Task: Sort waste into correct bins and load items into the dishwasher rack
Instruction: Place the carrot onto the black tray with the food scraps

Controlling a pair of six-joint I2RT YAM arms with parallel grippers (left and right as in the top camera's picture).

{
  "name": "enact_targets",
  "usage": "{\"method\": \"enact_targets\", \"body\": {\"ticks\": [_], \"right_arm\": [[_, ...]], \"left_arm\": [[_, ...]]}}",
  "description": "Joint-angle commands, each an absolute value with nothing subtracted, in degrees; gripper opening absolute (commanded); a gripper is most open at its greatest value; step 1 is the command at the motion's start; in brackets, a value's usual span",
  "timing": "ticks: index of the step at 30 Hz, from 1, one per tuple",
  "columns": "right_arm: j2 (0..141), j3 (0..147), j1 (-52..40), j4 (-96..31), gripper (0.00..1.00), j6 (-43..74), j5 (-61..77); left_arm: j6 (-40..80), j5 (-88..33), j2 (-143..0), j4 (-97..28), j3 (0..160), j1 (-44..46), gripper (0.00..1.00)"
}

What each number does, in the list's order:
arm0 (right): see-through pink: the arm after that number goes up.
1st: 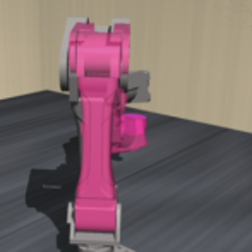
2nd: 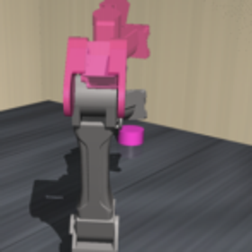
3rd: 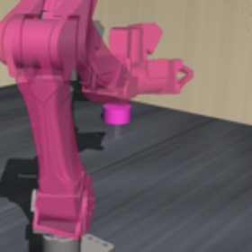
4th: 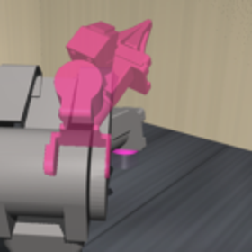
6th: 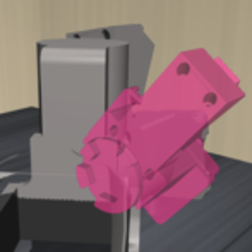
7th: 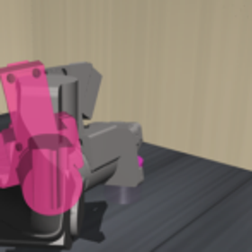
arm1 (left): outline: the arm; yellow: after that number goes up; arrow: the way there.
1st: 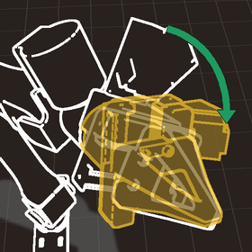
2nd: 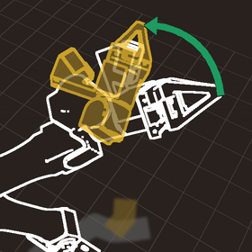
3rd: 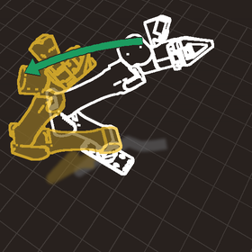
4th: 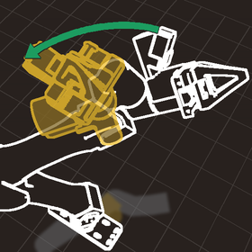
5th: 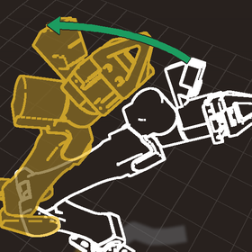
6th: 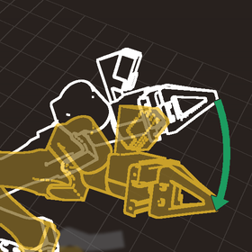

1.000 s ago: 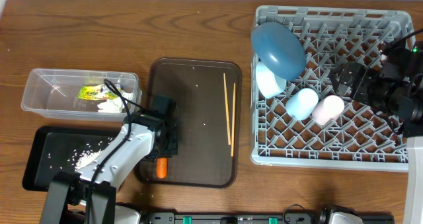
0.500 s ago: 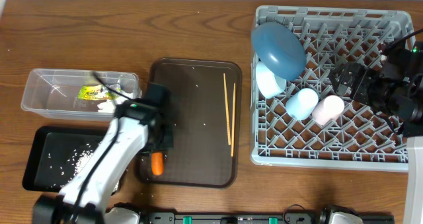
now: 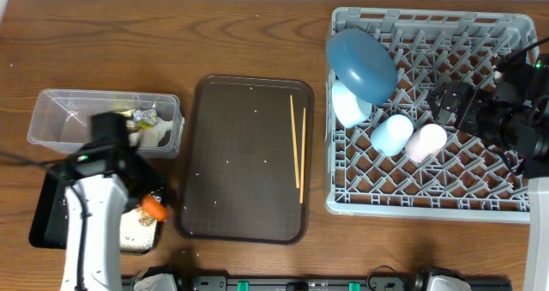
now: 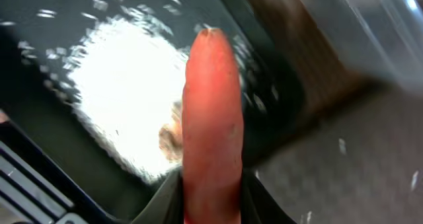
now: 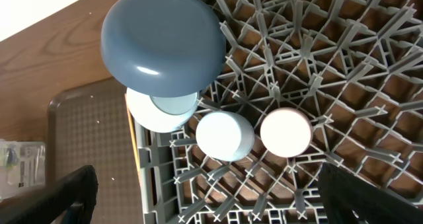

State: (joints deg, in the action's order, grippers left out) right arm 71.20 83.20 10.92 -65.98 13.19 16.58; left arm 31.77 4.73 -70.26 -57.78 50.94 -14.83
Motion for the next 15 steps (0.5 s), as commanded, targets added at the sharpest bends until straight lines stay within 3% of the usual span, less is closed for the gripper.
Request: {"method": "enact_targets", "body": {"ticks": [1,4,6,8,10,12,15], "right_arm": [[71.16,83.77,11.18,-66.02,0.99,13.23,16.97],[71.16,83.77,11.18,-66.02,0.99,13.21,16.97],[71.16,83.77,11.18,-66.00,0.99,13.21,16.97],[71.16,83.77,11.18,-65.98,0.99,13.23,16.97],[71.16,83.77,11.18,-65.87,0.99,13.23,16.97],[71.16,83.77,11.18,-65.76,0.99,13.21,16.97],[71.16,83.77,11.18,-65.73,0.99,13.21,16.97]], "left_arm": [[34.61,6.28,-70.00,-55.77,49.45,-21.67,0.06],[36.32,6.24,-70.00,-52.97,47.53,-26.39,0.07],[36.34,6.22,-70.00,-51.42,45.89,-28.42,0.17],[36.32,5.56,-70.00,-50.35,44.58,-29.54,0.17],[36.29,5.41,-70.00,-49.91,44.18,-29.82,0.26],[35.62,4.86,-69.91,-49.32,44.45,-29.82,0.27],[32.91,0.34,-69.91,-49.17,45.91,-29.82,0.45]]}}
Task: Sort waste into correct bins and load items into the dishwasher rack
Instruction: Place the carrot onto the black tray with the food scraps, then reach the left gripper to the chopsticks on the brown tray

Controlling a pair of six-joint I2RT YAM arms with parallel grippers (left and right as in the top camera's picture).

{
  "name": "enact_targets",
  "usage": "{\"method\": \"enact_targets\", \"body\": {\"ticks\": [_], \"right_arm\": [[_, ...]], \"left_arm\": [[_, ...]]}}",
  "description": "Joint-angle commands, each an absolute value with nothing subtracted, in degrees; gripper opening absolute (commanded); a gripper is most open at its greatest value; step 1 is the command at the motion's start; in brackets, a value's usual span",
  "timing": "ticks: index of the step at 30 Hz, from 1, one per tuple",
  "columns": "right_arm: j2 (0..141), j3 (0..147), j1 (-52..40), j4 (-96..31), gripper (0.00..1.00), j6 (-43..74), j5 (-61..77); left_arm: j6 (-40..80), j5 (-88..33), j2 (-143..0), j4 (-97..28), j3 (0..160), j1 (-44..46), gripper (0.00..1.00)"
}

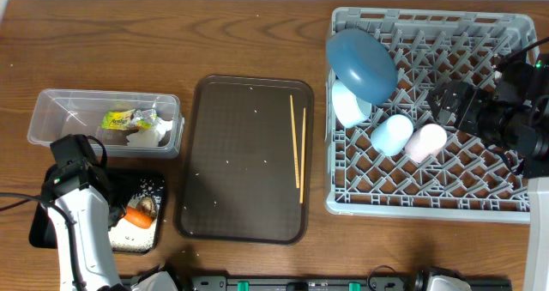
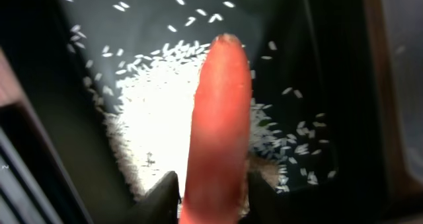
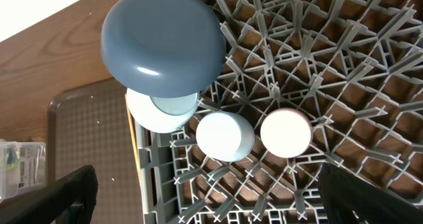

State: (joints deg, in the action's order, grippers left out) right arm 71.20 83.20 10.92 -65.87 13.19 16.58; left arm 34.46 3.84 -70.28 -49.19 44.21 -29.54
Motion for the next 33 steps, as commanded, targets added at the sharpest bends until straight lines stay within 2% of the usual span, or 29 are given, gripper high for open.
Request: {"method": "enact_targets", "body": {"ticks": [1,3,8,11,14,19,24,28,33], "right_arm": [[71.16,83.77,11.18,-65.76,0.99,13.21,16.97],[71.16,83.77,11.18,-65.78,0.99,13.21,16.97],[71.16,83.77,11.18,-65.78,0.99,13.21,16.97],[71.16,83.77,11.18,-65.58,0.99,13.21,16.97],[71.16,83.77,11.18,-65.25,0.99,13.23,16.97],[71.16,83.77,11.18,-65.12,0.99,13.23,16.97],[71.16,83.77,11.18,-65.25,0.99,13.23,16.97],[71.16,83.77,11.18,-65.58,0.99,13.23,16.97],[71.16,83.77,11.18,-65.65,0.99,13.23,16.97]], "left_arm": [[32.60,-1.58,-69.91,-49.19,46.50,-29.82,0.55],[32.03,-4.78,-69.84,-49.50,47.66,-29.82,0.63],[28.40,-11.40,-68.90,-50.92,50.78,-28.82,0.64],[24.84,-15.75,-67.72,-51.24,52.77,-25.30,0.64],[17.74,-21.12,-66.70,-48.31,53.69,-18.00,0.64],[8.08,-21.82,-68.49,-41.30,53.69,-0.25,0.64],[4.54,-15.31,-75.83,-30.41,53.69,16.43,0.61],[6.42,-13.65,-84.47,-20.64,53.69,23.99,0.58],[8.12,-13.65,-93.69,-10.28,53.71,29.02,0.53]]}}
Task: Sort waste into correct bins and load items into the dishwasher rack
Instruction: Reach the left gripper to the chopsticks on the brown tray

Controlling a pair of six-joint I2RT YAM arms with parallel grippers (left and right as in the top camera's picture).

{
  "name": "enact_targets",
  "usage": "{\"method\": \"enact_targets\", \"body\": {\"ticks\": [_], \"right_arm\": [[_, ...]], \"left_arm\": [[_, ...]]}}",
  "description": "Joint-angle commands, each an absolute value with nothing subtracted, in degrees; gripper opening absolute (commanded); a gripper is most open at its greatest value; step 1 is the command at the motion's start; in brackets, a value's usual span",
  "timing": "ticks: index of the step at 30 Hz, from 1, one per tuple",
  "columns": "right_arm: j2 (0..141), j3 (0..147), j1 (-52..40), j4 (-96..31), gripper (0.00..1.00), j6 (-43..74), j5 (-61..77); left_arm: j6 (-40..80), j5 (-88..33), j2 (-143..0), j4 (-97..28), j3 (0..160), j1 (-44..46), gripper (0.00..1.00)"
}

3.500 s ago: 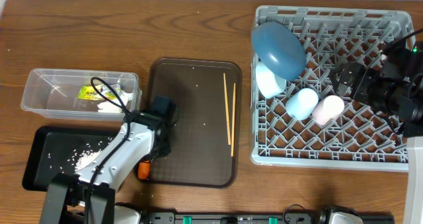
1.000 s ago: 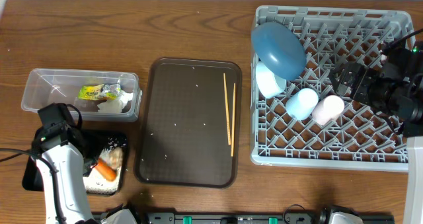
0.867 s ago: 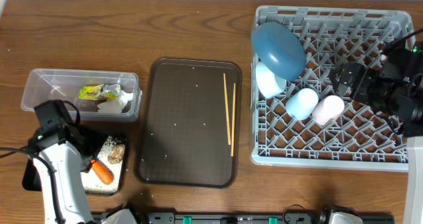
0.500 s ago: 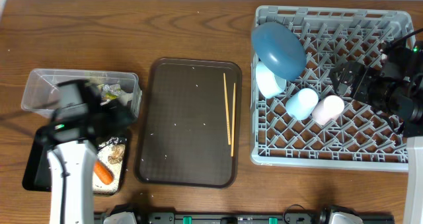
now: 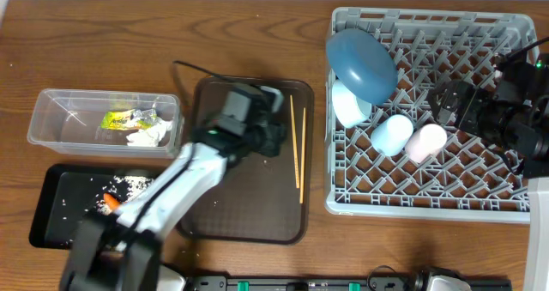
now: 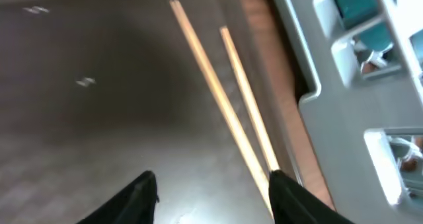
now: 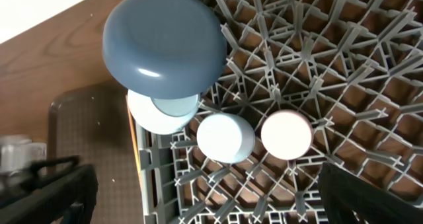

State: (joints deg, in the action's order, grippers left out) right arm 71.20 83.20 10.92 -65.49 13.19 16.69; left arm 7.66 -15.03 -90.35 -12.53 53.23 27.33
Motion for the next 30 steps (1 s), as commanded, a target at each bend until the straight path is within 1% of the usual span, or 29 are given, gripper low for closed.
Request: {"method": "enact_targets", "body": {"ticks": [1,7,15,20,22,25,30], "right_arm": [[71.16,83.77,11.18,-65.71,0.99,13.21,16.97],[71.16,83.77,11.18,-65.82,0.99,13.21,16.97],[71.16,83.77,11.18,-65.71,0.99,13.21,16.95],[71.16,83.77,11.18,-65.95,0.99,13.21,16.95],[71.16,83.77,11.18,-66.15,0.99,13.21,16.95],[71.16,83.77,11.18,-66.41,0.99,13.21,16.95],[71.16,83.77,11.18,-66.39,0.99,13.21,16.95]], "left_arm": [[8.23,-13.63,-94.85,-9.06,53.71,29.45,0.52],[10.35,-12.43,-100.33,-5.02,53.71,30.24,0.46],[11.68,-12.58,-103.68,1.72,53.71,30.41,0.46],[11.73,-9.72,-105.01,1.80,53.71,30.79,0.44],[11.70,-9.54,-105.60,1.85,53.71,30.79,0.44],[11.77,-9.58,-106.54,2.28,53.71,30.89,0.41],[11.42,-9.02,-107.48,2.22,53.71,31.97,0.41]]}}
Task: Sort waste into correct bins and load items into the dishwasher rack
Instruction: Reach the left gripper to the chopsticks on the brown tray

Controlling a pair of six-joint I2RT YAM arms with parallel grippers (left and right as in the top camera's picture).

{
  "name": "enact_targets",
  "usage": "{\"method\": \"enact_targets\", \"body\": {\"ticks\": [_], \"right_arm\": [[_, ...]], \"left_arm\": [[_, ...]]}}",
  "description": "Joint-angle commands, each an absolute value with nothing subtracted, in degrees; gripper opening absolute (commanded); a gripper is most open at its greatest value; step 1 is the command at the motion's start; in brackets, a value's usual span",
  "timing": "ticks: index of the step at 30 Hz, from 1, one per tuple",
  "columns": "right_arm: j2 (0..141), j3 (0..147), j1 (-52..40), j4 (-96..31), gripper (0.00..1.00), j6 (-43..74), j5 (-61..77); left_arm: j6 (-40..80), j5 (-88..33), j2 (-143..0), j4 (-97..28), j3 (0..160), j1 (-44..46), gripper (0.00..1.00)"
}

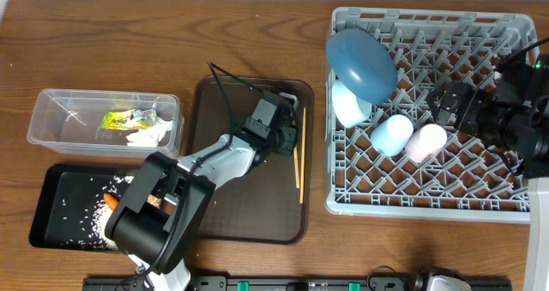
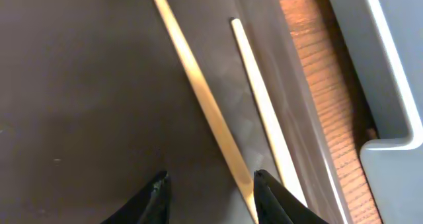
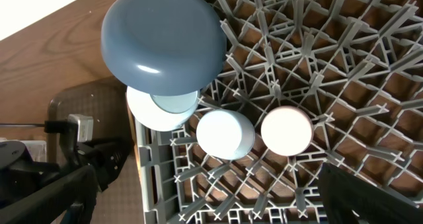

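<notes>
Two wooden chopsticks [image 1: 298, 149] lie side by side along the right edge of the brown tray [image 1: 232, 188]. My left gripper [image 1: 286, 139] is open and low over them. In the left wrist view the left gripper [image 2: 210, 187] has the inner chopstick [image 2: 198, 85] between its fingertips [image 2: 268, 197], and the outer chopstick [image 2: 264, 112] lies just outside. The carrot [image 1: 110, 202] lies in the black bin [image 1: 51, 231] among rice. My right gripper [image 3: 208, 201] hangs open over the grey dishwasher rack [image 1: 480, 197], holding nothing.
The rack holds a blue bowl [image 1: 360, 63], a white bowl [image 1: 346, 106], a light blue cup [image 1: 390, 134] and a pink cup [image 1: 425, 142]. A clear bin [image 1: 60, 124] with wrappers stands at the left. The rack's wall [image 2: 390, 65] is close beside the tray.
My left gripper has moved a little to the right and come down closer to the chopsticks, its open fingers now astride the inner one. The right arm has not moved.
My left gripper held the carrot at the edge of the black bin, then over the rice inside it. By the third moment the carrot lay in the bin and the gripper was open over the tray near the chopsticks, where it now sits lower.
</notes>
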State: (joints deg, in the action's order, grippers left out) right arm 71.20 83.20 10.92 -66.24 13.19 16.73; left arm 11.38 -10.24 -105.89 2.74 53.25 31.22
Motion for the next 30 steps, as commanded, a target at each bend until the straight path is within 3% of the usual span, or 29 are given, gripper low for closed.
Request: {"method": "enact_targets", "body": {"ticks": [1,10,16,21,25,30], "right_arm": [[71.16,83.77,11.18,-66.39,0.99,13.21,16.95],[71.16,83.77,11.18,-67.00,0.99,13.21,16.95],[71.16,83.77,10.07,-66.52,0.99,7.11,24.40],[71.16,83.77,2.28,-63.83,0.99,4.64,31.42],[72.10,83.50,-7.57,-61.80,0.98,9.17,24.73],[76.44,83.44,-19.97,-59.13,0.92,12.64,16.05]], "left_arm": [[11.42,-7.90,-107.48,1.74,53.71,32.18,0.40],[11.03,2.92,-107.48,-2.66,53.71,33.91,0.32],[11.18,5.21,-103.57,-8.10,55.24,33.78,0.39],[11.27,5.32,-93.86,-13.61,56.16,33.65,0.48],[13.28,5.43,-84.68,-21.65,56.16,31.81,0.57],[20.38,5.43,-73.03,-34.83,56.16,25.21,0.57]]}}
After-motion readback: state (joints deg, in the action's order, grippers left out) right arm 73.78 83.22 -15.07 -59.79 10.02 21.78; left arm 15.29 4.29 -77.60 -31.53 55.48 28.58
